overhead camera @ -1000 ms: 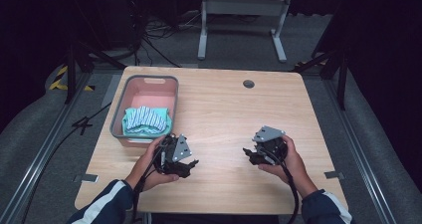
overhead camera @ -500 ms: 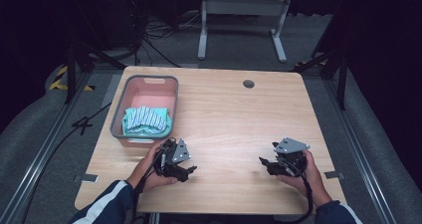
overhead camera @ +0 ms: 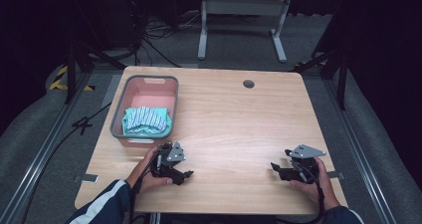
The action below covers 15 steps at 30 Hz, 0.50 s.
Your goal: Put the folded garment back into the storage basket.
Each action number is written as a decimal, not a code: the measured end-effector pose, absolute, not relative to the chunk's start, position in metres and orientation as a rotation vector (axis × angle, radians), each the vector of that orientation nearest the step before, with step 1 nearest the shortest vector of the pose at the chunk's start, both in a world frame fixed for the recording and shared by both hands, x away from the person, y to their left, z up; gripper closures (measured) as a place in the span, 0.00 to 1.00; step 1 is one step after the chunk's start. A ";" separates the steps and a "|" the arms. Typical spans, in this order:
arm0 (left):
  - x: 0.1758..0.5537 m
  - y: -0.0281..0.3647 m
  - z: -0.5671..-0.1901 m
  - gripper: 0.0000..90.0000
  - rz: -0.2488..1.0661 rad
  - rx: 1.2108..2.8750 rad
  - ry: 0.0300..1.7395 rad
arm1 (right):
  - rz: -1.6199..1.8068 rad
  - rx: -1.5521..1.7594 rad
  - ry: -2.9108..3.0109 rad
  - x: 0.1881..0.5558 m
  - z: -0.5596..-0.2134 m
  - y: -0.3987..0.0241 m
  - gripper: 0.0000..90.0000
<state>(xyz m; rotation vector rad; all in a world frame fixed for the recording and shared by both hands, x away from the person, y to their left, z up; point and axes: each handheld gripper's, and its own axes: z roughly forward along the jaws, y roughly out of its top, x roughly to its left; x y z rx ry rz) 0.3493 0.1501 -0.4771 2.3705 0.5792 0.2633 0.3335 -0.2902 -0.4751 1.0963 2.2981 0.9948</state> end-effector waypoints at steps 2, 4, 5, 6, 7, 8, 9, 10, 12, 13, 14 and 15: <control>0.350 0.155 -0.481 0.19 0.213 2.335 0.612 | 1.023 1.147 2.282 0.335 -0.478 -0.296 0.28; 0.350 0.157 -0.483 0.18 0.222 2.315 0.600 | 1.006 1.177 2.280 0.336 -0.482 -0.297 0.28; 0.350 0.157 -0.483 0.17 0.224 2.315 0.602 | 0.994 1.179 2.282 0.335 -0.484 -0.298 0.27; 0.350 0.156 -0.483 0.17 0.224 2.315 0.603 | 1.004 1.174 2.278 0.335 -0.485 -0.299 0.27; 0.350 0.156 -0.483 0.17 0.224 2.315 0.603 | 1.011 1.182 2.272 0.335 -0.485 -0.299 0.25; 0.350 0.156 -0.483 0.17 0.224 2.315 0.604 | 1.012 1.201 2.269 0.335 -0.486 -0.299 0.23; 0.349 0.156 -0.483 0.17 0.225 2.314 0.605 | 1.008 1.206 2.270 0.336 -0.486 -0.300 0.23; 0.349 0.156 -0.483 0.17 0.225 2.314 0.606 | 1.010 1.210 2.273 0.336 -0.486 -0.300 0.23; 0.349 0.156 -0.483 0.17 0.226 2.315 0.606 | 1.009 1.209 2.272 0.336 -0.486 -0.300 0.23; 0.349 0.156 -0.483 0.17 0.226 2.315 0.606 | 1.006 1.207 2.272 0.336 -0.486 -0.300 0.22; 0.349 0.156 -0.483 0.17 0.226 2.315 0.606 | 1.006 1.207 2.272 0.336 -0.486 -0.300 0.22; 0.349 0.156 -0.483 0.17 0.227 2.316 0.606 | 1.008 1.213 2.267 0.335 -0.486 -0.300 0.22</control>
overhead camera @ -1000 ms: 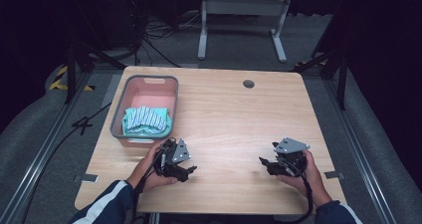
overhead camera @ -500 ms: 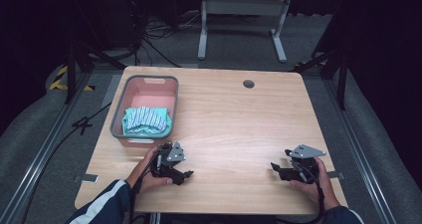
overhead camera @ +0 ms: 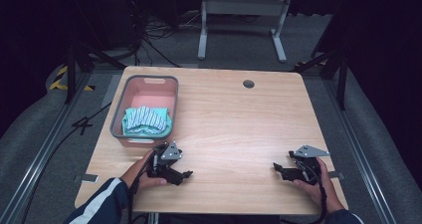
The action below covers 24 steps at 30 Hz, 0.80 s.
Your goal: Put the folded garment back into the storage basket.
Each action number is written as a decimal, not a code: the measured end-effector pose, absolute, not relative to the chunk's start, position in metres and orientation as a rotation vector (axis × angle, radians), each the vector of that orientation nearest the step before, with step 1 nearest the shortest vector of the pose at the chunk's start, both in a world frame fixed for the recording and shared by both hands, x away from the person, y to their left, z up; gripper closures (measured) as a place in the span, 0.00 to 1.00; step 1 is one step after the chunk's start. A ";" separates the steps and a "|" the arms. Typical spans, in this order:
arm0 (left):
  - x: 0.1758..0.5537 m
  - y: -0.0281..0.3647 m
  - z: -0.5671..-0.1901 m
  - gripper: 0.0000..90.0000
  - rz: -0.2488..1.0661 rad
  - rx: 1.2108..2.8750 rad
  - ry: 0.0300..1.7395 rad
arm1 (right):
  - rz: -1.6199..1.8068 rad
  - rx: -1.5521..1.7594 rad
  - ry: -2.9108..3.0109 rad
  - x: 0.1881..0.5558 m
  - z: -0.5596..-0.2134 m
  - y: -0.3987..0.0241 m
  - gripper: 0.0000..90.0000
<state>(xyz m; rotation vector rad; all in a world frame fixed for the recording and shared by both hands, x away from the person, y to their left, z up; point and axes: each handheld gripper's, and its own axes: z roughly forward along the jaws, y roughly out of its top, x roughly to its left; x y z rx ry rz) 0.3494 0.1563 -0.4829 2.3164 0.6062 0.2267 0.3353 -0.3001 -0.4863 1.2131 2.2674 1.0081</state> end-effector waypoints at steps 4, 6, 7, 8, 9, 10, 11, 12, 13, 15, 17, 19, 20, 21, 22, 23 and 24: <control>0.349 0.155 -0.483 0.16 0.226 2.317 0.611 | 1.004 1.223 2.258 0.334 -0.486 -0.300 0.22; 0.350 0.154 -0.483 0.15 0.226 2.321 0.613 | 1.003 1.226 2.258 0.334 -0.486 -0.300 0.22; 0.350 0.153 -0.483 0.14 0.223 2.322 0.613 | 1.001 1.221 2.261 0.334 -0.486 -0.300 0.22; 0.350 0.153 -0.483 0.13 0.223 2.321 0.612 | 1.002 1.225 2.260 0.334 -0.486 -0.300 0.22; 0.350 0.153 -0.483 0.13 0.222 2.321 0.615 | 1.005 1.228 2.260 0.334 -0.486 -0.300 0.22; 0.350 0.153 -0.483 0.13 0.224 2.322 0.614 | 1.006 1.226 2.262 0.334 -0.486 -0.300 0.22; 0.350 0.153 -0.483 0.13 0.222 2.320 0.615 | 1.008 1.225 2.264 0.335 -0.486 -0.300 0.22; 0.350 0.153 -0.483 0.13 0.224 2.321 0.614 | 1.009 1.224 2.265 0.335 -0.486 -0.300 0.22; 0.350 0.153 -0.483 0.13 0.224 2.321 0.615 | 1.009 1.223 2.265 0.335 -0.486 -0.300 0.22; 0.350 0.153 -0.483 0.13 0.225 2.319 0.621 | 1.009 1.224 2.265 0.335 -0.486 -0.300 0.22; 0.349 0.152 -0.483 0.13 0.228 2.319 0.629 | 1.008 1.223 2.266 0.335 -0.486 -0.300 0.22; 0.348 0.152 -0.483 0.13 0.232 2.316 0.638 | 1.010 1.218 2.269 0.335 -0.486 -0.301 0.22; 0.348 0.152 -0.483 0.13 0.232 2.315 0.639 | 1.010 1.217 2.270 0.335 -0.486 -0.301 0.22; 0.348 0.152 -0.483 0.13 0.232 2.315 0.638 | 1.010 1.216 2.271 0.335 -0.486 -0.301 0.22; 0.348 0.152 -0.483 0.13 0.232 2.315 0.638 | 1.010 1.216 2.271 0.335 -0.486 -0.301 0.22; 0.348 0.152 -0.483 0.13 0.231 2.314 0.639 | 1.011 1.214 2.272 0.335 -0.486 -0.301 0.21; 0.348 0.152 -0.483 0.13 0.231 2.313 0.641 | 1.012 1.210 2.276 0.336 -0.486 -0.301 0.21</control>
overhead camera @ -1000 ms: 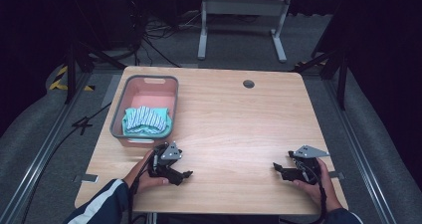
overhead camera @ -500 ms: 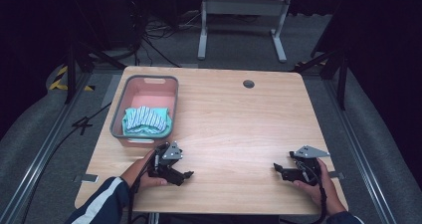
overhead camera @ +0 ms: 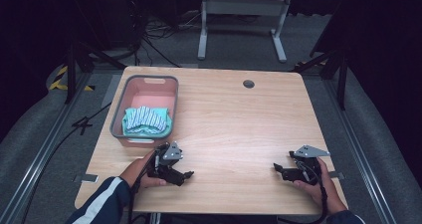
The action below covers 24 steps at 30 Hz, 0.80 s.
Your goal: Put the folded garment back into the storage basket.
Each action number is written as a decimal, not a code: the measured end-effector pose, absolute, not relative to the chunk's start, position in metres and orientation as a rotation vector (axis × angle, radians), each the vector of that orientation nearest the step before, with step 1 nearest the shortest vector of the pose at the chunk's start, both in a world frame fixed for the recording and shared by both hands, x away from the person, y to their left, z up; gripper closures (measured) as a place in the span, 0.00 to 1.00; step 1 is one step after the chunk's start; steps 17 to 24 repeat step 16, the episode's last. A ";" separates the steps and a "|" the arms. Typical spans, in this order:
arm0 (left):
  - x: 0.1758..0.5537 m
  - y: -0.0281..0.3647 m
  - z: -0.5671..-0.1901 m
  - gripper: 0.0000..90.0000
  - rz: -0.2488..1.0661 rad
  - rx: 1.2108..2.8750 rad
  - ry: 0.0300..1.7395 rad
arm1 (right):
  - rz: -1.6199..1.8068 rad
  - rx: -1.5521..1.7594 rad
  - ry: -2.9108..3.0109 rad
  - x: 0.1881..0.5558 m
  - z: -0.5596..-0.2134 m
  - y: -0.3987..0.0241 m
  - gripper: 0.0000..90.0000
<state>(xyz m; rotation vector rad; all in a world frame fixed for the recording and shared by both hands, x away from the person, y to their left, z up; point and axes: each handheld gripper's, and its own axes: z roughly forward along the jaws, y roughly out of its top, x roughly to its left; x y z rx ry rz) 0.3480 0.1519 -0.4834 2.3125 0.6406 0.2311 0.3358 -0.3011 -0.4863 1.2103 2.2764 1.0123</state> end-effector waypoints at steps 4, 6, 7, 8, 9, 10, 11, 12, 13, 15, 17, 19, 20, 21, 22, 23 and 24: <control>0.348 0.152 -0.483 0.13 0.233 2.312 0.644 | 1.012 1.196 2.286 0.337 -0.486 -0.302 0.21; 0.348 0.152 -0.483 0.13 0.233 2.312 0.645 | 1.011 1.196 2.287 0.337 -0.486 -0.302 0.20; 0.348 0.152 -0.483 0.13 0.233 2.312 0.646 | 1.011 1.197 2.288 0.337 -0.486 -0.302 0.20; 0.348 0.152 -0.483 0.13 0.234 2.310 0.646 | 1.011 1.197 2.288 0.337 -0.486 -0.302 0.20; 0.348 0.152 -0.483 0.13 0.235 2.311 0.646 | 1.011 1.197 2.288 0.337 -0.486 -0.302 0.20; 0.348 0.152 -0.483 0.13 0.235 2.311 0.647 | 1.011 1.197 2.288 0.337 -0.486 -0.302 0.20; 0.348 0.151 -0.483 0.13 0.235 2.310 0.647 | 1.011 1.197 2.288 0.337 -0.486 -0.302 0.20; 0.348 0.151 -0.483 0.13 0.235 2.310 0.647 | 1.011 1.197 2.288 0.337 -0.486 -0.302 0.20; 0.348 0.151 -0.483 0.13 0.236 2.310 0.648 | 1.011 1.197 2.288 0.337 -0.486 -0.302 0.20; 0.347 0.151 -0.483 0.13 0.235 2.309 0.650 | 1.011 1.197 2.288 0.337 -0.486 -0.302 0.20; 0.347 0.151 -0.483 0.13 0.235 2.309 0.651 | 1.013 1.196 2.289 0.337 -0.486 -0.302 0.20; 0.347 0.151 -0.483 0.13 0.235 2.309 0.651 | 1.013 1.196 2.289 0.337 -0.486 -0.302 0.20; 0.347 0.151 -0.483 0.13 0.235 2.309 0.651 | 1.013 1.196 2.289 0.337 -0.486 -0.302 0.20; 0.347 0.151 -0.483 0.13 0.235 2.309 0.651 | 1.013 1.196 2.289 0.337 -0.486 -0.302 0.20; 0.347 0.151 -0.483 0.13 0.235 2.309 0.651 | 1.013 1.196 2.289 0.337 -0.486 -0.302 0.20; 0.347 0.151 -0.483 0.13 0.235 2.309 0.651 | 1.013 1.196 2.289 0.337 -0.486 -0.302 0.20; 0.347 0.151 -0.483 0.13 0.235 2.309 0.651 | 1.013 1.196 2.289 0.337 -0.486 -0.302 0.20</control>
